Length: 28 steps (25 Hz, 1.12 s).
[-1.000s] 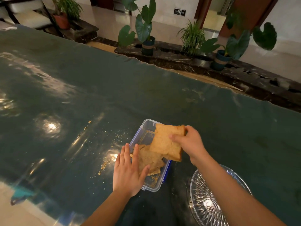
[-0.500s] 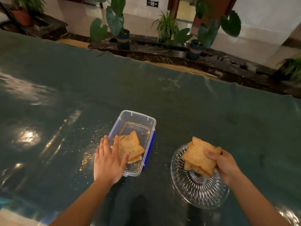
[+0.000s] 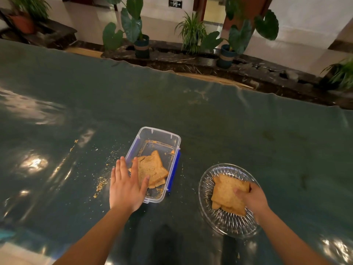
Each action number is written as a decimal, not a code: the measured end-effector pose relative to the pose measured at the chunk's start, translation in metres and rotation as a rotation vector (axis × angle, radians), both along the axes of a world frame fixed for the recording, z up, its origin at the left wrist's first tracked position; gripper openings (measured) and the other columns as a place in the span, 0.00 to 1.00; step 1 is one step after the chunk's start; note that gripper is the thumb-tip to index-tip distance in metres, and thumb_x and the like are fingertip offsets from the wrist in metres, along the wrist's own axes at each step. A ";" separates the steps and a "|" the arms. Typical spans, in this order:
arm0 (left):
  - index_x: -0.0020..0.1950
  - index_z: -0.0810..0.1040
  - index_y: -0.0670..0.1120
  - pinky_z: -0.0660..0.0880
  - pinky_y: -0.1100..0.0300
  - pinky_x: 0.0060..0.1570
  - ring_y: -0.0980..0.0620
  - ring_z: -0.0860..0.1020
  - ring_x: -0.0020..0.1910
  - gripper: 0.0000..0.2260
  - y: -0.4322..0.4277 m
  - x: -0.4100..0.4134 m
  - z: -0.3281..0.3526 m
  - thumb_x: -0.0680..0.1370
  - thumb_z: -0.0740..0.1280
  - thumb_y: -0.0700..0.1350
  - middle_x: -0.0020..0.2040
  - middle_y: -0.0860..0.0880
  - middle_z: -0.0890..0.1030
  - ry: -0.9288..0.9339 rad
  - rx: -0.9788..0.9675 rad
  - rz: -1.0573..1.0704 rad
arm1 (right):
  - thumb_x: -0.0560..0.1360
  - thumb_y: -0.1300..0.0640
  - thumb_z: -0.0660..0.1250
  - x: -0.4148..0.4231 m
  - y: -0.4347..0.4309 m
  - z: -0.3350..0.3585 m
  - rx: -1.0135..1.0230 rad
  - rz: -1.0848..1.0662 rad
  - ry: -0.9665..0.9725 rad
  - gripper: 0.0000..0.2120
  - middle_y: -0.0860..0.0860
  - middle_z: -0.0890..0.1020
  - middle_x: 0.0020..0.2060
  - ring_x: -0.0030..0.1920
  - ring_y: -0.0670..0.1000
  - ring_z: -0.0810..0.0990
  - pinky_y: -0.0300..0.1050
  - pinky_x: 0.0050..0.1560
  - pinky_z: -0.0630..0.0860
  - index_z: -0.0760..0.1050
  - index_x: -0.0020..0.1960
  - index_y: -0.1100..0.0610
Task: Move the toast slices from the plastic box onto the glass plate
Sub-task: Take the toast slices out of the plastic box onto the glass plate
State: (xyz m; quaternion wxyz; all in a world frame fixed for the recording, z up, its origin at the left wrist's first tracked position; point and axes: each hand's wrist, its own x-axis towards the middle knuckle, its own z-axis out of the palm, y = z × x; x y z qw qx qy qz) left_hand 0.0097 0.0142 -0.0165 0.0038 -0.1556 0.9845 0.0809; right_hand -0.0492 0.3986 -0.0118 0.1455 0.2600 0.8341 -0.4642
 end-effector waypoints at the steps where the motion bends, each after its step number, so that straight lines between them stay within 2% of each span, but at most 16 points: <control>1: 0.80 0.51 0.50 0.48 0.44 0.78 0.39 0.48 0.80 0.36 0.000 0.000 0.000 0.77 0.40 0.69 0.81 0.39 0.49 0.003 0.003 0.001 | 0.72 0.59 0.74 0.000 -0.001 0.000 0.033 0.012 0.004 0.15 0.56 0.83 0.49 0.49 0.60 0.83 0.64 0.52 0.81 0.76 0.57 0.58; 5: 0.80 0.51 0.50 0.48 0.44 0.78 0.39 0.48 0.80 0.37 0.000 -0.001 0.000 0.77 0.40 0.69 0.81 0.40 0.49 0.007 0.004 0.002 | 0.73 0.57 0.73 -0.001 -0.002 0.001 0.111 0.033 0.016 0.16 0.52 0.83 0.47 0.48 0.57 0.82 0.62 0.51 0.81 0.76 0.60 0.57; 10: 0.80 0.51 0.50 0.46 0.45 0.77 0.39 0.48 0.80 0.36 -0.001 -0.001 -0.001 0.78 0.40 0.69 0.81 0.40 0.49 0.008 0.002 0.004 | 0.74 0.56 0.71 -0.001 -0.006 0.008 0.205 0.076 0.047 0.24 0.55 0.79 0.60 0.57 0.59 0.79 0.60 0.57 0.78 0.71 0.68 0.56; 14: 0.80 0.50 0.51 0.48 0.44 0.78 0.39 0.48 0.80 0.35 -0.001 -0.001 -0.002 0.78 0.40 0.69 0.81 0.40 0.49 0.005 0.007 0.010 | 0.73 0.57 0.72 -0.005 -0.027 0.019 0.491 0.322 0.203 0.23 0.58 0.74 0.66 0.66 0.60 0.70 0.57 0.65 0.70 0.74 0.66 0.56; 20: 0.80 0.51 0.50 0.50 0.43 0.78 0.40 0.48 0.80 0.34 -0.002 0.000 -0.004 0.79 0.41 0.68 0.81 0.39 0.50 0.026 0.039 0.015 | 0.75 0.54 0.69 -0.042 -0.148 0.060 0.426 0.697 0.495 0.19 0.49 0.80 0.58 0.61 0.51 0.74 0.48 0.60 0.73 0.75 0.65 0.52; 22: 0.80 0.52 0.49 0.52 0.43 0.78 0.40 0.49 0.80 0.34 -0.003 0.001 -0.005 0.79 0.42 0.67 0.81 0.39 0.51 0.029 0.048 0.019 | 0.75 0.54 0.69 -0.051 -0.194 0.066 0.404 0.831 0.545 0.20 0.49 0.81 0.58 0.60 0.51 0.76 0.49 0.60 0.75 0.74 0.66 0.52; 24: 0.80 0.52 0.49 0.52 0.43 0.77 0.40 0.49 0.80 0.33 -0.003 0.001 -0.006 0.79 0.43 0.67 0.81 0.39 0.51 0.033 0.048 0.024 | 0.75 0.56 0.68 -0.062 -0.233 0.063 0.413 0.949 0.511 0.22 0.55 0.80 0.61 0.62 0.56 0.76 0.52 0.62 0.74 0.72 0.68 0.56; 26: 0.80 0.52 0.49 0.51 0.43 0.77 0.40 0.49 0.80 0.33 -0.003 0.000 -0.007 0.80 0.43 0.66 0.81 0.39 0.51 0.029 0.040 0.022 | 0.75 0.57 0.67 -0.074 -0.263 0.055 0.435 0.993 0.351 0.23 0.60 0.79 0.60 0.61 0.61 0.77 0.53 0.60 0.74 0.71 0.68 0.60; 28: 0.80 0.52 0.49 0.49 0.44 0.77 0.40 0.49 0.80 0.33 -0.002 -0.002 -0.008 0.79 0.43 0.67 0.81 0.39 0.51 0.024 0.026 0.020 | 0.75 0.57 0.67 -0.083 -0.285 0.042 0.473 1.006 0.162 0.20 0.60 0.80 0.59 0.59 0.61 0.79 0.51 0.57 0.76 0.72 0.65 0.62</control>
